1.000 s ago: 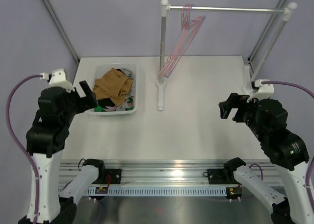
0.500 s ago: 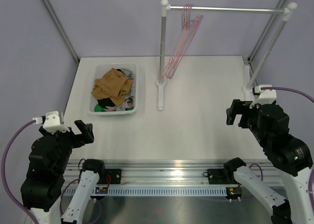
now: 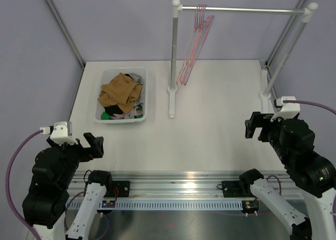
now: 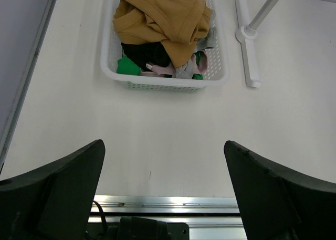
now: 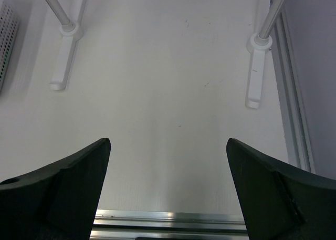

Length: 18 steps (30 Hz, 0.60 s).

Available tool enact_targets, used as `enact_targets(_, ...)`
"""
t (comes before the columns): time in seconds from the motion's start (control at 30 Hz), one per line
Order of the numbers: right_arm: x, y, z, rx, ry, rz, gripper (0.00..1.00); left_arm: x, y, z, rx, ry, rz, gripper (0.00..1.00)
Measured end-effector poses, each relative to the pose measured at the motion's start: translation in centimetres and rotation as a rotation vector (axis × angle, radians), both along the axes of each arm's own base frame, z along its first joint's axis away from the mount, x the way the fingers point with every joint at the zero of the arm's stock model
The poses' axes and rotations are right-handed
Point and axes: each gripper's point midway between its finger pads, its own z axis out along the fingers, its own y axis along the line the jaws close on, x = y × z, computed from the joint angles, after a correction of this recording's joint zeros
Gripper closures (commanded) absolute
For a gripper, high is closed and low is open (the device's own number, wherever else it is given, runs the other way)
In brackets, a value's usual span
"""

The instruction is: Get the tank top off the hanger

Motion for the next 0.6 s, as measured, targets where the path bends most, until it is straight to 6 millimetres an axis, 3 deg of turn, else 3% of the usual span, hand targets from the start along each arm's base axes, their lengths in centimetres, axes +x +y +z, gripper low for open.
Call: enact_targets(0.6,0.4,0.33,-0.6,0.01,-0.012,0.007,0.0,0.31,0.9,-0.48,0.019,0.01,0.05,0.01)
